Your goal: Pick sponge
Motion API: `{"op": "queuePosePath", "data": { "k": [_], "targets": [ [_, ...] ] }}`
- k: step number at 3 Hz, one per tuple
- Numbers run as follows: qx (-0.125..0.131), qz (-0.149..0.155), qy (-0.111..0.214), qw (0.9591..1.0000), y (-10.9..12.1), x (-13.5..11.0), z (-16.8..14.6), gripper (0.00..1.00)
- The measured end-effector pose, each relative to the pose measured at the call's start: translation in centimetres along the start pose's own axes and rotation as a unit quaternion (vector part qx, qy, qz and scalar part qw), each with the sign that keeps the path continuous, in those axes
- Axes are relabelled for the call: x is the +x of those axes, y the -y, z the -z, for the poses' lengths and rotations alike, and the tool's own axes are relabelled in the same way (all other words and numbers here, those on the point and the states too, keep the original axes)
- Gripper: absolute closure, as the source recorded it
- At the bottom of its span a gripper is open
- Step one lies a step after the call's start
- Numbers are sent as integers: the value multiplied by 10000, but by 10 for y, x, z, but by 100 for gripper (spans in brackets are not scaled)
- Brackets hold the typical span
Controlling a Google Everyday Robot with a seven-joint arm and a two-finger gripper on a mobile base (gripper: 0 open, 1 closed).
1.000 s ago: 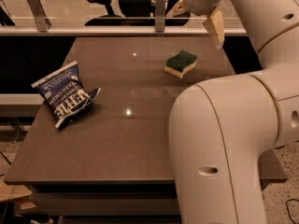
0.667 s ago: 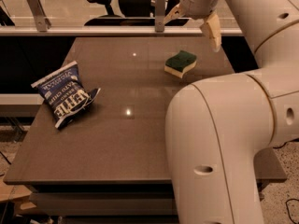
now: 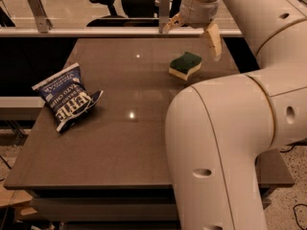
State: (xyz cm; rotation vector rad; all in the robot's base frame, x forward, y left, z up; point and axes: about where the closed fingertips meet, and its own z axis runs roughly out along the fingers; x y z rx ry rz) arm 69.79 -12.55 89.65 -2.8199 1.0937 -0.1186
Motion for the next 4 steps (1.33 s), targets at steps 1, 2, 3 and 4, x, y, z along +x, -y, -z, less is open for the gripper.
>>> {"op": "queuePosePath", "data": {
  "k": [1, 2, 3, 4],
  "targets": [
    [162, 2, -103, 9998, 10, 6, -3, 0],
    [129, -97, -187, 9997, 11, 9, -4, 0],
    [14, -99, -71, 9999, 16, 9, -20, 0],
    [-31, -76, 59, 9999, 21, 11, -37, 0]
  ]
}}
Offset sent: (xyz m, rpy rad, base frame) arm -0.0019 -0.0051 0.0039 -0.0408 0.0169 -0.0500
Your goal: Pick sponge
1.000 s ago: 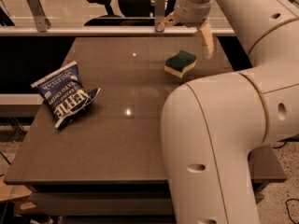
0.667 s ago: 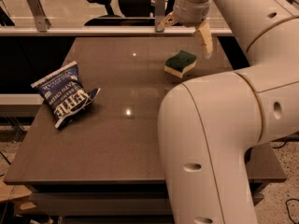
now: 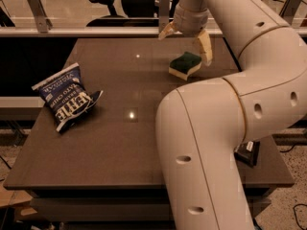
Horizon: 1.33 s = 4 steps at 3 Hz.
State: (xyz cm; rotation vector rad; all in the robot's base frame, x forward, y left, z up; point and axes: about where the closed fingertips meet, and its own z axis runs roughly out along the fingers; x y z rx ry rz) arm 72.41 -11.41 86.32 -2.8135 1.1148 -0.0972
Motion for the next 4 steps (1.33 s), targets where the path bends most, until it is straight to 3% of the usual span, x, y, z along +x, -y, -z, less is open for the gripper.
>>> {"op": "queuePosePath", "data": {
  "k": [3, 4],
  "targets": [
    [-4, -170, 330, 9993, -2, 9, -35, 0],
    [22, -257, 406, 9988, -7, 14, -42, 18]
  ]
}}
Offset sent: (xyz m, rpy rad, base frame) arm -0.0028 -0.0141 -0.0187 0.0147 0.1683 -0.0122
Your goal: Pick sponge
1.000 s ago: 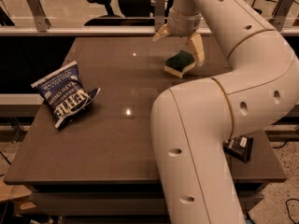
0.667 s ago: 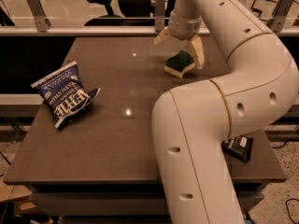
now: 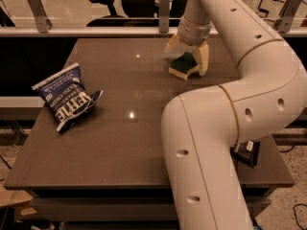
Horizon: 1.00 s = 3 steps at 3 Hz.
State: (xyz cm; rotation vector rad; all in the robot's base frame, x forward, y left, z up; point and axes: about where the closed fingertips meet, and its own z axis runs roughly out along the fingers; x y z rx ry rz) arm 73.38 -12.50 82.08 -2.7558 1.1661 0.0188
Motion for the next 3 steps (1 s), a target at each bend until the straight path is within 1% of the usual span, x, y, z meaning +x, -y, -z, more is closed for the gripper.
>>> {"op": "queuePosePath", "data": {
  "k": [1, 3],
  "targets": [
    [17, -71, 24, 10000, -4, 5, -3, 42],
    [14, -77, 16, 10000, -4, 5, 2, 87]
  ]
}}
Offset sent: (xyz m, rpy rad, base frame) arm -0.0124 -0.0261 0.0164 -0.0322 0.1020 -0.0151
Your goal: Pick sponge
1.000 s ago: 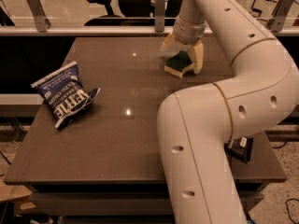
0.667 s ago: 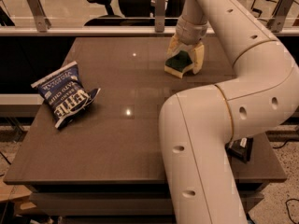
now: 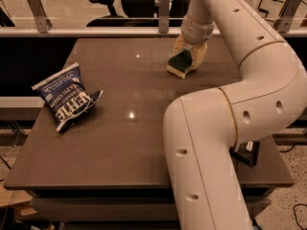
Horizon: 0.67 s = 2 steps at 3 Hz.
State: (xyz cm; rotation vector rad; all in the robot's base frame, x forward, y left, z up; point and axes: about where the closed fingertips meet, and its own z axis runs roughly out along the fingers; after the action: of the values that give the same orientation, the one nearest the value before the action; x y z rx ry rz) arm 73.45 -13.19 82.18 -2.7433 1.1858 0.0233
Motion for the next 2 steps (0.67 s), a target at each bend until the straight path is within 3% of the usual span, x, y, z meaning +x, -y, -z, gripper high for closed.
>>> {"op": "queuePosePath", "data": {
  "k": [1, 2],
  "targets": [
    [0, -1, -2, 10000, 0, 0, 0, 100],
    [-28, -53, -337, 9994, 0, 1, 26, 100]
  ]
}}
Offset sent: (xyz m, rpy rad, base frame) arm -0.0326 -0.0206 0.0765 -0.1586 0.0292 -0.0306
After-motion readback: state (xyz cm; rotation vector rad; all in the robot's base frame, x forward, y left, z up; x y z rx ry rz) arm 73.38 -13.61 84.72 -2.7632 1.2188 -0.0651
